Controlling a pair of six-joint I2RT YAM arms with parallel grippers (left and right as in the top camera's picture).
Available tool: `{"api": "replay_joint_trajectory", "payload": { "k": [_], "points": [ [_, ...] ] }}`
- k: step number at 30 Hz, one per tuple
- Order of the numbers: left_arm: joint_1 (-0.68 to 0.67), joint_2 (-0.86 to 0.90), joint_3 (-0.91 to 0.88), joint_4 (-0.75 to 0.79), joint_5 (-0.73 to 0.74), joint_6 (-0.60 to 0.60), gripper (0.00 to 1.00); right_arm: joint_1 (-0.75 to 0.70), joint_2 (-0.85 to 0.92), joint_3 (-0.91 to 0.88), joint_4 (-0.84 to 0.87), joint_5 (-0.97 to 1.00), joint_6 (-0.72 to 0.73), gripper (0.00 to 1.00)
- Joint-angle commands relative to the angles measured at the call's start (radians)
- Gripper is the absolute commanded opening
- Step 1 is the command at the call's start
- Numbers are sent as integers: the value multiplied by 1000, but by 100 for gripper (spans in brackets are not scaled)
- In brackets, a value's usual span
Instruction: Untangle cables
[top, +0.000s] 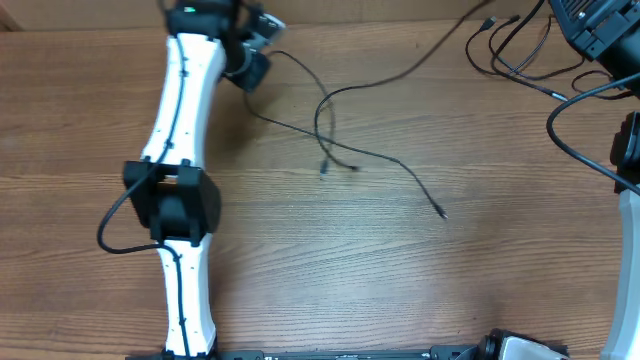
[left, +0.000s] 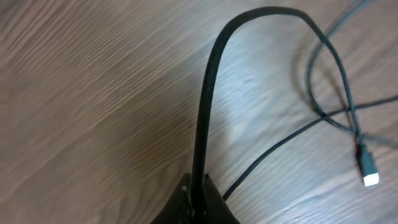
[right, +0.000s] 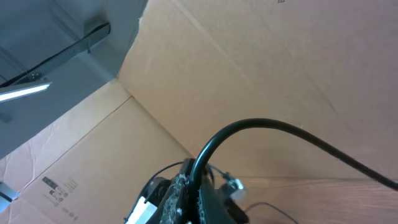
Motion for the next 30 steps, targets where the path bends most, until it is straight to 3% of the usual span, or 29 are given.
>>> {"api": "replay_joint_trajectory", "payload": {
  "k": [1,8,15,21,30],
  "points": [
    [60,-28,25,4,52,-82,4,-6,44,21,-13,20,-1,4],
    [134,-98,29,6,51,-138,4,-6,133,21,-52,15,-8,4],
    [183,-126,29,36,-65,-406,4,2,183,21,-87,-15,-35,4],
    [192,-125,28,23,-54,-475,4,18,184,16,-104,-14,-38,4],
    [187,-126,28,-76,-60,-554,4,189,199,14,-387,118,-274,4]
  ]
}}
